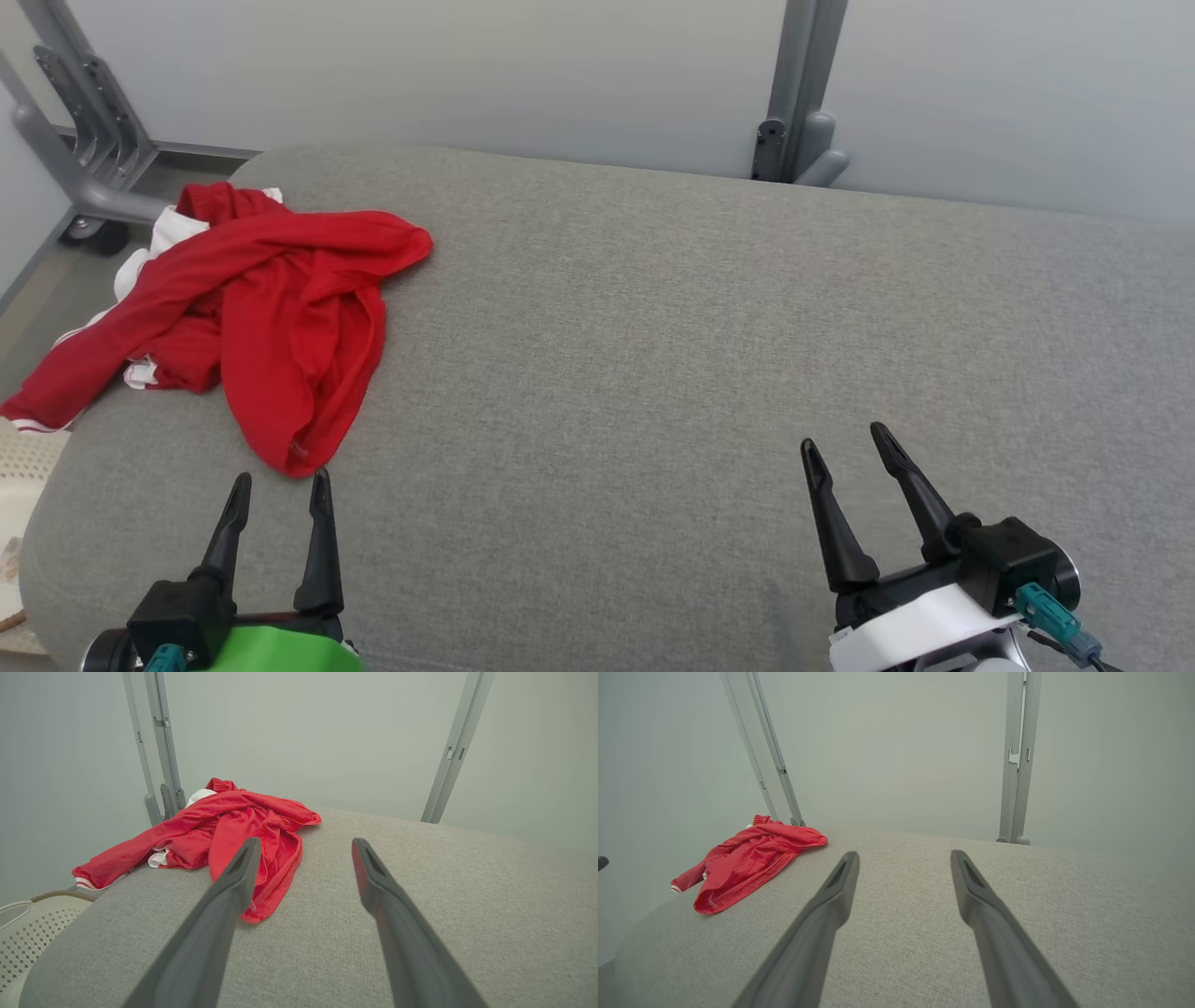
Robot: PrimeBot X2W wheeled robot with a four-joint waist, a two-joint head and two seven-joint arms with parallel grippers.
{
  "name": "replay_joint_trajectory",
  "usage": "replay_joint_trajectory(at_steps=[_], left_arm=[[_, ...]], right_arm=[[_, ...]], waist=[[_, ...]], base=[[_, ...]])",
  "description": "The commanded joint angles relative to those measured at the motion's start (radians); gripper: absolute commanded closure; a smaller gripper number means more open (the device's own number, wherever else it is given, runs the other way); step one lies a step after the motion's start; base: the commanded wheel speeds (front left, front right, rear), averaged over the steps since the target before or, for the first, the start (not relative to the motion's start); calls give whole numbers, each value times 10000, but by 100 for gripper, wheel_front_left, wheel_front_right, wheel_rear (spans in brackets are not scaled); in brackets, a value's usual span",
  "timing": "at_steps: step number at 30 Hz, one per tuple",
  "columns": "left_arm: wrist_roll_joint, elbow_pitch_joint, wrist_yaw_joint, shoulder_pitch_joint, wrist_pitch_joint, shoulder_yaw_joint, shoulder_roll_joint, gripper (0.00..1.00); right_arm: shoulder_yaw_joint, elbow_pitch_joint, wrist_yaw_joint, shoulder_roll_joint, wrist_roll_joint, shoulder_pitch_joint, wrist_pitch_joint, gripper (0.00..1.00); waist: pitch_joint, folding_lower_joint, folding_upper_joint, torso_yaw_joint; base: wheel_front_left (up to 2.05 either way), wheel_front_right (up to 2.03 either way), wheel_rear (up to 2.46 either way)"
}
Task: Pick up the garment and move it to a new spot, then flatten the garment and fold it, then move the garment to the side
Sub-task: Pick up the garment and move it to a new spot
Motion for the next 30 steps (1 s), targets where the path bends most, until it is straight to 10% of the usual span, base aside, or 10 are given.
replay_joint_trajectory(at_steps=[1,30], left_arm=[[29,10,-33,-55,-20,-12,29,0],[-137,198,-34,-159,-20,510,-26,0]], right_arm=[[2,18,1,-36,1,-17,-41,0],[102,117,1,-39,-3,270,-42,0]], waist=[[-52,0,0,227],[-209,0,0,1740]], base=[[0,0,0],[0,0,0]])
